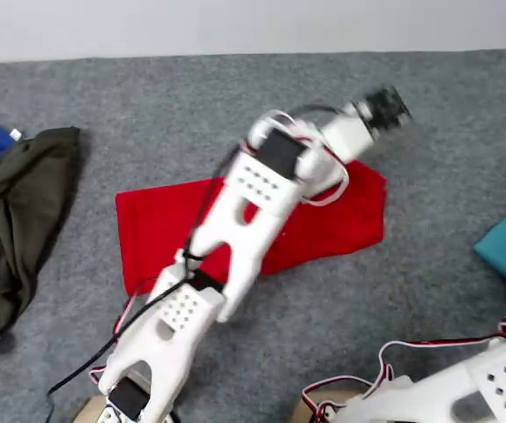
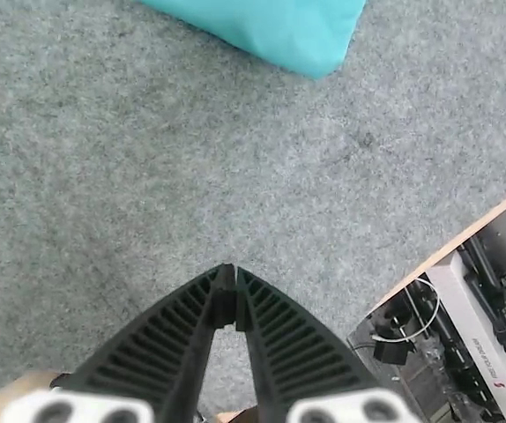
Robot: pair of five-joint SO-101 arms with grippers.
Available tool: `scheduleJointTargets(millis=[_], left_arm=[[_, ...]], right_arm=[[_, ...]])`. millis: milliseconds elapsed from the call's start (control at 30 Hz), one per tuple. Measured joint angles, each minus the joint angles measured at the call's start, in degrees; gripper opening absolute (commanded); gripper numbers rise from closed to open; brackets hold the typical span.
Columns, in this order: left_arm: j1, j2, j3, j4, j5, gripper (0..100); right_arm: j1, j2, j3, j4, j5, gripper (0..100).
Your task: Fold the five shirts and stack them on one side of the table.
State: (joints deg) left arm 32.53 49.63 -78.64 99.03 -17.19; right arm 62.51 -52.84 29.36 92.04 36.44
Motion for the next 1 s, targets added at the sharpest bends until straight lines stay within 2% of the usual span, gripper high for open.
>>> scheduleJointTargets(millis=[167,267,367,500,667,767,867,1000], left_arm=[[-7.12,-10.02,6.95,0.09,2.99,0],[-12.57,-16.70,15.74,0.09,3.69,0],[-18.64,-23.91,26.02,0.09,3.78,0],[-28.22,-34.02,39.38,0.18,3.78,0],[-42.02,-44.92,54.86,0.18,2.11,0],[-50.81,-50.64,62.51,0.18,0.53,0],[-58.55,-55.74,70.07,0.09,-2.55,0],[-66.55,-61.19,78.51,0.09,-8.00,0]], right_arm=[[-2.81,0.00,0.00,0.00,-0.09,0.9],[-7.91,0.00,0.00,0.09,-0.18,0.9],[-14.42,0.00,0.00,1.05,-4.57,1.0],[-25.58,0.00,0.00,1.05,-12.48,1.2],[-42.99,0.00,0.00,-1.32,-19.08,1.6],[-52.31,0.00,0.00,-4.75,-24.18,7.3],[-59.96,1.58,0.00,-7.21,-29.10,12.4],[-69.63,8.70,-0.09,-9.41,-33.85,8.7]])
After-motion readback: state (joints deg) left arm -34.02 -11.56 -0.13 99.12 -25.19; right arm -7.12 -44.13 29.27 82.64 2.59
